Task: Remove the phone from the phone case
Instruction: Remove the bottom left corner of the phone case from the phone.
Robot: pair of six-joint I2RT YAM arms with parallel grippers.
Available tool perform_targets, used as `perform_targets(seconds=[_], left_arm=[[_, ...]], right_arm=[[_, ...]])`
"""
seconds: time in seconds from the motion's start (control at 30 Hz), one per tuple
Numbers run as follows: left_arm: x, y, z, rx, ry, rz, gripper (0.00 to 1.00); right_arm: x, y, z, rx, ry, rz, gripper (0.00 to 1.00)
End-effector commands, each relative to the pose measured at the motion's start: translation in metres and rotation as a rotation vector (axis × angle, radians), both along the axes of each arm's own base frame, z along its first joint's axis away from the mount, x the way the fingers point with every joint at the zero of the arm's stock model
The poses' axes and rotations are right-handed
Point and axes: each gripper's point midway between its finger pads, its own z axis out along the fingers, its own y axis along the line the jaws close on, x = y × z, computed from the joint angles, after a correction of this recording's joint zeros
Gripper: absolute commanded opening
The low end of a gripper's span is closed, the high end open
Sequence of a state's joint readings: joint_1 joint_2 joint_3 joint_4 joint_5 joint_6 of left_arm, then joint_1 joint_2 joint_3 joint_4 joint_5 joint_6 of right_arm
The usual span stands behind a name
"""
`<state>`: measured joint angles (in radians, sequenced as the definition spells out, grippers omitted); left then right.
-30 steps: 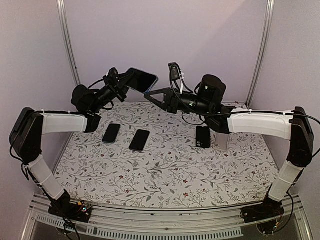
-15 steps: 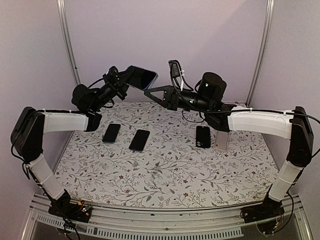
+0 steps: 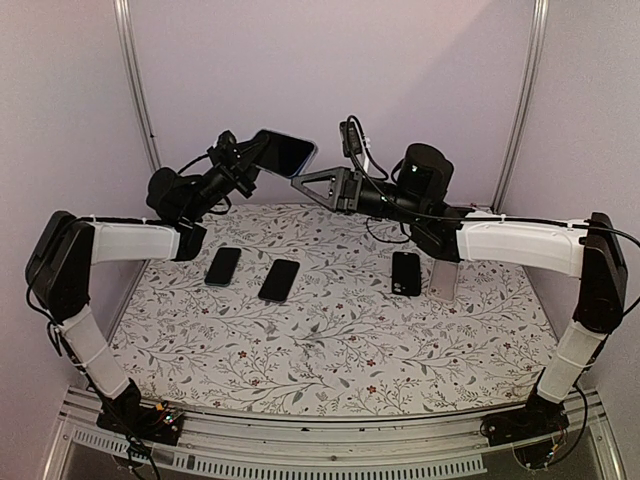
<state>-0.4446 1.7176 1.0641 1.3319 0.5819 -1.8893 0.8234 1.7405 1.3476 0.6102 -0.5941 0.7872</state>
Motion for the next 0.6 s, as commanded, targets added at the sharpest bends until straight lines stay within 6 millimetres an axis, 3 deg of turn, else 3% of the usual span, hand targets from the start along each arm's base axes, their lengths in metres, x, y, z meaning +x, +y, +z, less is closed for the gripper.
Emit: perform_targets(seconds=[0.0, 0.57], left_arm=[[-0.066, 0.004, 0.063, -0.098, -0.28, -0.117, 0.0], [-0.066, 0.012, 0.069, -0.15, -0.282, -0.101, 0.0]], right_arm=[[0.072, -0.02, -0.069, -0.144, 0.255, -0.256, 0.04], [0.079, -0.02, -0.089, -0.223, 0.271, -0.29, 0.03]])
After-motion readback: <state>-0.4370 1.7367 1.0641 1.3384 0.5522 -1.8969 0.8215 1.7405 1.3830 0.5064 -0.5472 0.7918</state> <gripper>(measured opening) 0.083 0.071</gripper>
